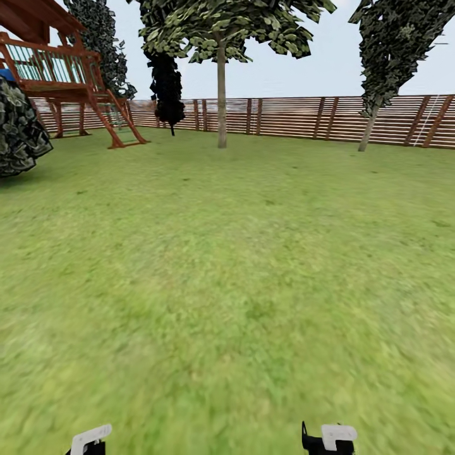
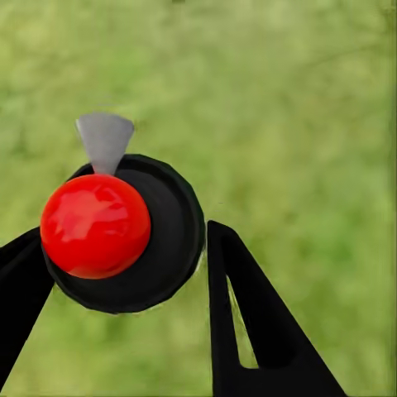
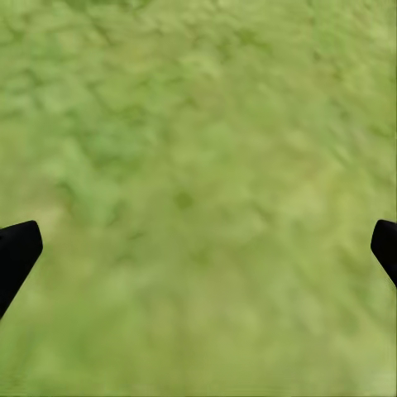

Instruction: In the garden, pick up the pesticide atomizer on the floor and spray pesticide onto both trees until each tree trunk is fully covered.

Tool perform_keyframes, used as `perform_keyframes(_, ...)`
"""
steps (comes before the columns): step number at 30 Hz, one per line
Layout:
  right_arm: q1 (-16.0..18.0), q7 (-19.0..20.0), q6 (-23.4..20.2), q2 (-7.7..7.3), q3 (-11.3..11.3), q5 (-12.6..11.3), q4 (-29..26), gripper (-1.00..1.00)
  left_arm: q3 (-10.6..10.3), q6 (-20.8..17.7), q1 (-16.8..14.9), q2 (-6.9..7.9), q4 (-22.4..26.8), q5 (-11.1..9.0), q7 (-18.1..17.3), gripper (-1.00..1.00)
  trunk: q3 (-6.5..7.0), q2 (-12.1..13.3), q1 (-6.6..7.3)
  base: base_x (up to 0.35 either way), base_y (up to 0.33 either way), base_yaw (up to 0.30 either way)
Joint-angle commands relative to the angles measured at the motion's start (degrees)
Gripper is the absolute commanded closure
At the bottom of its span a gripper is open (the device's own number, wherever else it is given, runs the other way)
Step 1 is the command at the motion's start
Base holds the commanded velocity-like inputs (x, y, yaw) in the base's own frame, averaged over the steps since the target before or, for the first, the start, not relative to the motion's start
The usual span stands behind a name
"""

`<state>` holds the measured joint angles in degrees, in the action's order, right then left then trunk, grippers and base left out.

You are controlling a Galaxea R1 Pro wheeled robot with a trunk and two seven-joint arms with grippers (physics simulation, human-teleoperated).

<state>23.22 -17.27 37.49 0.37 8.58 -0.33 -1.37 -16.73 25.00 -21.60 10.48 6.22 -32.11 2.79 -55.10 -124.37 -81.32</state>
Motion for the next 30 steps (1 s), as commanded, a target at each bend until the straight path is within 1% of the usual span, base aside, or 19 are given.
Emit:
perform_keyframes(1, 0.0, -0.5, 0.0, 0.02, 0.5, 0.0, 0.0, -1.00, -0.5, 0.1, 0.0, 0.01, 0.0, -0.2, 0.3, 1.00, -0.05, 0.0, -0.03, 0.345, 0.000, 0.000)
perform_keyframes(10, 0.0, -0.5, 0.1, 0.03, 0.5, -0.1, -0.2, -1.00, -0.6, 0.1, 0.0, -0.15, 0.0, -0.1, 0.3, 1.00, -0.05, 0.0, -0.03, 0.345, 0.000, 0.000)
perform_keyframes(14, 0.1, -0.4, 0.2, 0.07, 0.7, 0.0, -0.5, -1.00, -0.7, 0.1, 0.0, -0.57, 0.0, 0.0, 0.3, 1.00, -0.05, 0.0, -0.03, 0.345, 0.000, 0.000)
perform_keyframes(18, 0.1, -0.5, 0.1, 0.07, 0.7, 0.0, -3.0, -1.00, -0.8, 0.0, 0.0, -0.48, 0.0, 0.0, 0.1, 1.00, -0.05, 0.0, -0.03, 0.345, 0.000, 0.000)
perform_keyframes(21, 0.1, -0.6, 0.1, 0.02, 0.6, -0.1, -3.8, -1.00, -0.8, 0.0, 0.0, -0.46, -0.1, 0.0, 0.2, 1.00, -0.05, 0.0, -0.03, 0.345, 0.000, 0.000)
perform_keyframes(30, 0.1, -0.6, 0.1, -0.36, 0.7, -0.2, -3.4, -1.00, -0.8, 0.0, 0.0, -0.69, -0.1, 0.0, 0.4, 1.00, -0.05, 0.0, -0.03, 0.345, 0.000, 0.000)
